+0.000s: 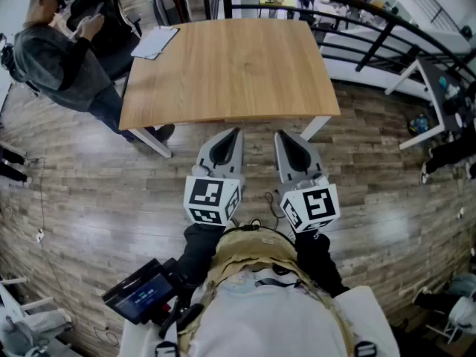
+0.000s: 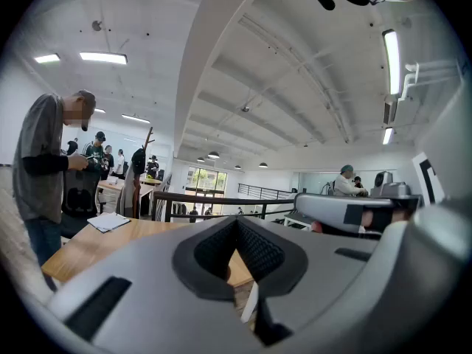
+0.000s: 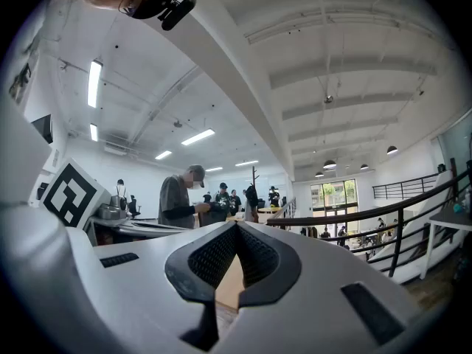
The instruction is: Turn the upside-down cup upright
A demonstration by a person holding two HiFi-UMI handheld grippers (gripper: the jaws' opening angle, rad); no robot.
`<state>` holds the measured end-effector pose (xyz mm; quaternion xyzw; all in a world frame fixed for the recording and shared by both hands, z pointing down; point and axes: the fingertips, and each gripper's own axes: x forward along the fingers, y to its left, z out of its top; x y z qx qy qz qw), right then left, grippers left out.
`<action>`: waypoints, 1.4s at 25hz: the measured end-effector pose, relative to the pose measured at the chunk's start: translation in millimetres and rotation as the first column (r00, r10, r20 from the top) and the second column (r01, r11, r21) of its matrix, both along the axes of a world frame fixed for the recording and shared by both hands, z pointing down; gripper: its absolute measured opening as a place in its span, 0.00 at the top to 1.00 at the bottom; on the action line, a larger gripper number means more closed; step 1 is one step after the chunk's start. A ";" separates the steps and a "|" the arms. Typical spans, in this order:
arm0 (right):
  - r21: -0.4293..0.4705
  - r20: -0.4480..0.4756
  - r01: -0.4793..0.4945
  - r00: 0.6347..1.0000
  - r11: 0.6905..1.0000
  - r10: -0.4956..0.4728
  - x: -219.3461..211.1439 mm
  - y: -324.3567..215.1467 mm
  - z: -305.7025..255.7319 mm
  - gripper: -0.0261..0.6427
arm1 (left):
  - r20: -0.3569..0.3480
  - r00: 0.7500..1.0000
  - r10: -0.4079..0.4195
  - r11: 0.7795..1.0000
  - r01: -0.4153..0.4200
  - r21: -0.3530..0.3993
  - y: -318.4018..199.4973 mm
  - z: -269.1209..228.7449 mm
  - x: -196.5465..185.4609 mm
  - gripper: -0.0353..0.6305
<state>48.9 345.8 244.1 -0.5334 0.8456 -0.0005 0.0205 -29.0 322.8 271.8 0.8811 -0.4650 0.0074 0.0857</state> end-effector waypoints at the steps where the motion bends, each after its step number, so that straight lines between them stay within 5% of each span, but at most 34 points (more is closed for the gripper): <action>1: -0.001 0.001 -0.003 1.000 1.000 0.003 0.7 -1.7 -0.8 0.93 | 0.002 1.000 0.004 1.000 -0.004 0.002 -1.4 -1.2 1.4 0.95; 19: -0.021 0.014 -0.005 1.000 1.000 0.006 19.6 -1.1 10.1 0.93 | 0.007 1.000 -0.003 1.000 0.003 -0.027 -1.0 13.5 18.2 0.95; 35: -0.079 0.061 0.046 0.997 0.996 -0.041 36.9 3.0 47.6 0.93 | 0.010 0.994 -0.109 0.991 0.109 -0.076 4.2 48.1 16.8 0.95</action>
